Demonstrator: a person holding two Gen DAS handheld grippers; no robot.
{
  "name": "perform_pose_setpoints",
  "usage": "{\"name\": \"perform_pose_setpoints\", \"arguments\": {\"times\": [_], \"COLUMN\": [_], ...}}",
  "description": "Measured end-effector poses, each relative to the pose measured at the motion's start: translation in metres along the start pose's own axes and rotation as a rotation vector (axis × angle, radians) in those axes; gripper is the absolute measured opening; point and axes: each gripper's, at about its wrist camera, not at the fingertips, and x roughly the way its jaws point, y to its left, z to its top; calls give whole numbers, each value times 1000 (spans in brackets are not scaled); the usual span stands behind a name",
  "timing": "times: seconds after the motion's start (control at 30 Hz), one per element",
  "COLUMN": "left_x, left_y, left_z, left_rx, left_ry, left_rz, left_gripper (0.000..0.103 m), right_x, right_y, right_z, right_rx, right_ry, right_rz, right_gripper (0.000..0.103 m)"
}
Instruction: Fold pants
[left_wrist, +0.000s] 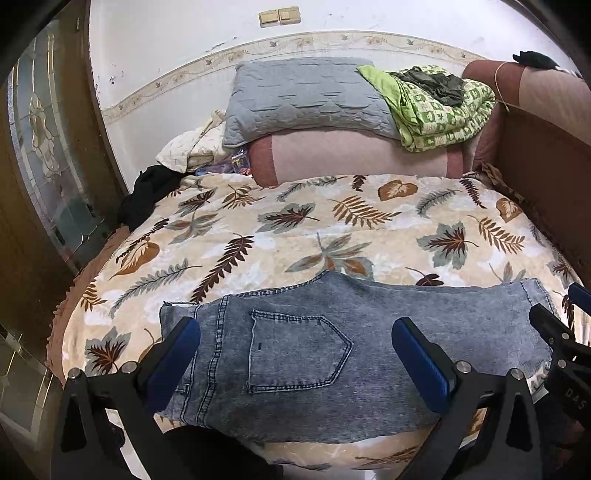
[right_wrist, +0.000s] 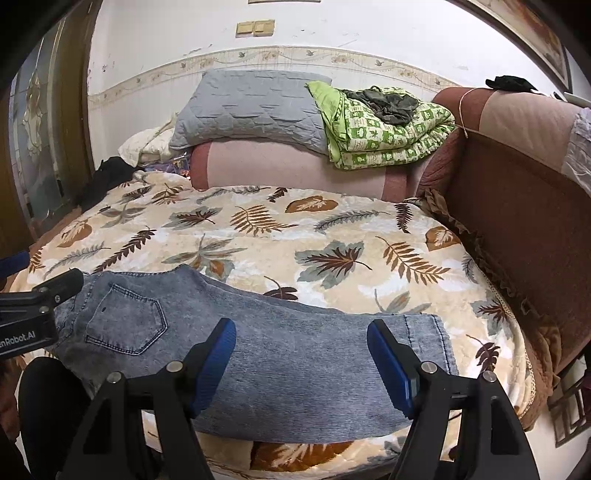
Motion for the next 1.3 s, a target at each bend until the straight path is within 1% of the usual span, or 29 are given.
{"name": "perform_pose_setpoints", "arguments": {"times": [0.27, 0.57, 1.3], "left_x": [5, 15, 12], "left_y": [2, 9, 4], "left_z": [-1, -5, -2], "left_rx": [2, -8, 11], "left_ry": [10, 44, 32], "left_rz": [11, 34, 41], "left_gripper": [103, 103, 103], "right_x": [3, 8, 13], "right_y": [-3, -3, -6], "right_z": [-1, -3, -6], "right_rx": [0, -9, -15], "right_ry": [8, 23, 40], "right_rz": [3, 5, 9], "right_gripper": [77, 77, 77]}}
